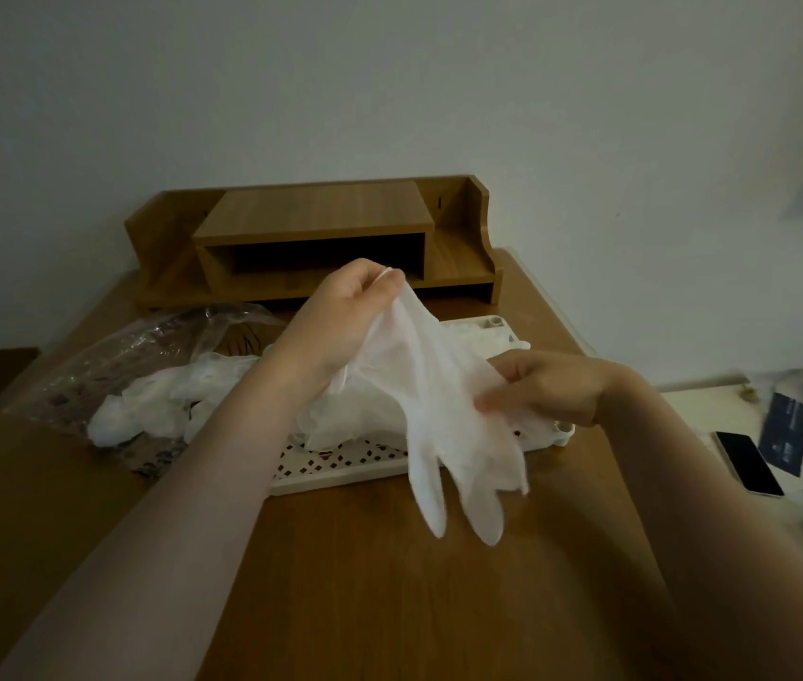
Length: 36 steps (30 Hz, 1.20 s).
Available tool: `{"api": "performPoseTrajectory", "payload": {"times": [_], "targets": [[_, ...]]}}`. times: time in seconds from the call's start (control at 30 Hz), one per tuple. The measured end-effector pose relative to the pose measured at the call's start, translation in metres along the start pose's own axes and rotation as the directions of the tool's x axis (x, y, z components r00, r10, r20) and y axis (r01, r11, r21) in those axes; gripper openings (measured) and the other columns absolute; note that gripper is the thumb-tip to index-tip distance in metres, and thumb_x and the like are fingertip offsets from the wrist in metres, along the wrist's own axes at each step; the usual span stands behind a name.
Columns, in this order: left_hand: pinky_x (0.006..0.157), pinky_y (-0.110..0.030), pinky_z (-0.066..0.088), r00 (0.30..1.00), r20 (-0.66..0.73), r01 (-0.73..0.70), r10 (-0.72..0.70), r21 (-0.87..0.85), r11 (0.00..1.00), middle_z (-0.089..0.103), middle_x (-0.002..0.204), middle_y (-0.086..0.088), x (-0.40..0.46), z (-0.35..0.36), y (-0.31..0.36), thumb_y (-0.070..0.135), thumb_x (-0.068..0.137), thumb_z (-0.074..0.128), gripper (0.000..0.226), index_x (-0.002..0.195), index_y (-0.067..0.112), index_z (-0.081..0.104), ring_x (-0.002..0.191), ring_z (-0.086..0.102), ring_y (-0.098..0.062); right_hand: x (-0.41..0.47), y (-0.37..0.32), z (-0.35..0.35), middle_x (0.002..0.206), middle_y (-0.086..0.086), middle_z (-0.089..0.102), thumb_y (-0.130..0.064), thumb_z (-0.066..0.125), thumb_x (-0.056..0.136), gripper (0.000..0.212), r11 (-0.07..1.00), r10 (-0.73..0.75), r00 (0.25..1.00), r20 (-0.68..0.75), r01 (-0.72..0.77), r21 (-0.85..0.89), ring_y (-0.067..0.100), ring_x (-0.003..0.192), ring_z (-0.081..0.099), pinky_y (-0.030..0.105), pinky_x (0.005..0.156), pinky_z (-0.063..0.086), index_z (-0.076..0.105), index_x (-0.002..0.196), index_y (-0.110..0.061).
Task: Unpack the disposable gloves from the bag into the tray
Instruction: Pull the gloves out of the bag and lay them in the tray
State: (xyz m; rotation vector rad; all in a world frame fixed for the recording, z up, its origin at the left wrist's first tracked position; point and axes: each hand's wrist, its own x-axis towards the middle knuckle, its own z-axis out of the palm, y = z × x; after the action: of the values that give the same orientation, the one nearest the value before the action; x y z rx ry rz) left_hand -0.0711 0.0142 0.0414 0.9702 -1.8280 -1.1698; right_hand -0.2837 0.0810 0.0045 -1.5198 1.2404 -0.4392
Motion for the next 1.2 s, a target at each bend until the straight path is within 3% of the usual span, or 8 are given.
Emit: {"api": "performPoseTrajectory", "payload": {"times": [0.23,0.4,0.63,0.73,0.83,0.93,1.03,1.2], "targets": [[0.068,-0.036,0.042,0.975,-0.206,0.152,-0.082,0.354,0.923,0.054,0.084,0.003,0.003,-0.013,-0.042,0.044,0.098,0.038,0.027,0.101,0.021,0.051,0.076,0.052,-0.016,0.003,-0.012,-0.03,0.071,-0.004,0.07,-0.024,0.058,0.092,0.022,0.998,-0.057,0.922,-0.384,0.038,-0.055,0.01,0.067,0.067,0.018,0.062,0.054,0.068,0.077,-0.012],[0.05,-0.029,0.033,0.968,-0.241,0.21,-0.074,0.608,0.766,0.049,0.073,0.0,0.009,-0.016,-0.069,0.038,0.101,0.033,0.027,0.102,0.014,0.044,0.061,0.046,-0.014,0.037,-0.016,-0.044,0.089,0.014,0.069,-0.03,0.064,0.088,0.023,0.975,-0.002,0.894,-0.449,-0.099,-0.2,0.026,0.08,0.063,0.034,0.077,0.054,0.071,0.084,-0.009],[0.053,-0.033,0.039,0.954,-0.298,0.26,-0.027,0.778,0.572,0.052,0.074,-0.003,0.017,-0.022,-0.078,0.037,0.102,0.028,0.034,0.111,0.007,0.04,0.064,0.051,-0.021,0.076,-0.011,-0.04,0.086,-0.001,0.063,-0.03,0.064,0.088,0.013,0.848,-0.002,0.823,-0.568,-0.299,-0.437,0.017,0.081,0.06,0.021,0.066,0.048,0.068,0.09,-0.018],[0.052,-0.032,0.039,0.956,-0.29,0.234,0.036,0.833,0.501,0.056,0.084,-0.008,0.014,-0.021,-0.074,0.039,0.1,0.033,0.038,0.119,0.006,0.039,0.068,0.054,-0.023,0.076,-0.005,-0.036,0.11,0.003,0.062,-0.035,0.062,0.089,0.025,0.766,-0.056,0.748,-0.662,-0.393,-0.509,0.024,0.101,0.057,0.031,0.083,0.048,0.064,0.108,-0.019],[0.078,-0.035,0.047,0.945,-0.238,0.126,0.224,0.897,0.424,0.051,0.122,-0.013,0.006,-0.015,-0.072,0.036,0.096,0.045,0.042,0.127,0.007,0.043,0.107,0.051,-0.029,0.069,-0.009,-0.012,0.129,0.005,0.053,-0.032,0.051,0.096,0.031,0.672,-0.327,0.6,-0.73,-0.395,-0.626,0.028,0.121,0.046,0.042,0.105,0.037,0.057,0.124,-0.019],[0.107,-0.039,0.031,0.948,-0.061,-0.095,0.313,0.883,0.459,0.034,0.146,-0.008,0.006,0.0,-0.064,0.021,0.098,0.043,0.038,0.134,0.01,0.045,0.135,0.031,-0.025,0.068,-0.016,0.029,0.144,0.005,0.043,-0.02,0.045,0.098,0.04,0.591,-0.47,0.71,-0.525,-0.189,-0.785,0.021,0.135,0.034,0.035,0.114,0.021,0.046,0.137,-0.015],[0.117,-0.031,0.011,0.972,0.212,-0.232,0.102,0.792,0.565,0.023,0.155,-0.001,0.01,0.016,-0.072,0.022,0.103,0.03,0.043,0.146,0.016,0.03,0.143,0.016,-0.015,0.074,-0.004,0.054,0.158,0.007,0.019,-0.018,0.035,0.099,0.053,0.496,-0.312,0.885,-0.344,-0.157,-0.854,0.02,0.145,0.015,0.031,0.117,0.005,0.019,0.15,-0.011],[0.116,-0.034,-0.005,0.957,0.233,-0.145,-0.173,0.9,0.412,-0.001,0.159,-0.003,0.003,0.016,-0.103,0.057,0.096,0.016,0.066,0.151,0.024,0.003,0.146,-0.003,-0.019,0.063,0.021,0.033,0.161,0.0,0.0,-0.042,0.02,0.101,0.059,0.431,-0.076,0.909,-0.41,-0.341,-0.836,0.016,0.147,-0.003,0.042,0.116,-0.01,0.002,0.153,-0.019]]}}
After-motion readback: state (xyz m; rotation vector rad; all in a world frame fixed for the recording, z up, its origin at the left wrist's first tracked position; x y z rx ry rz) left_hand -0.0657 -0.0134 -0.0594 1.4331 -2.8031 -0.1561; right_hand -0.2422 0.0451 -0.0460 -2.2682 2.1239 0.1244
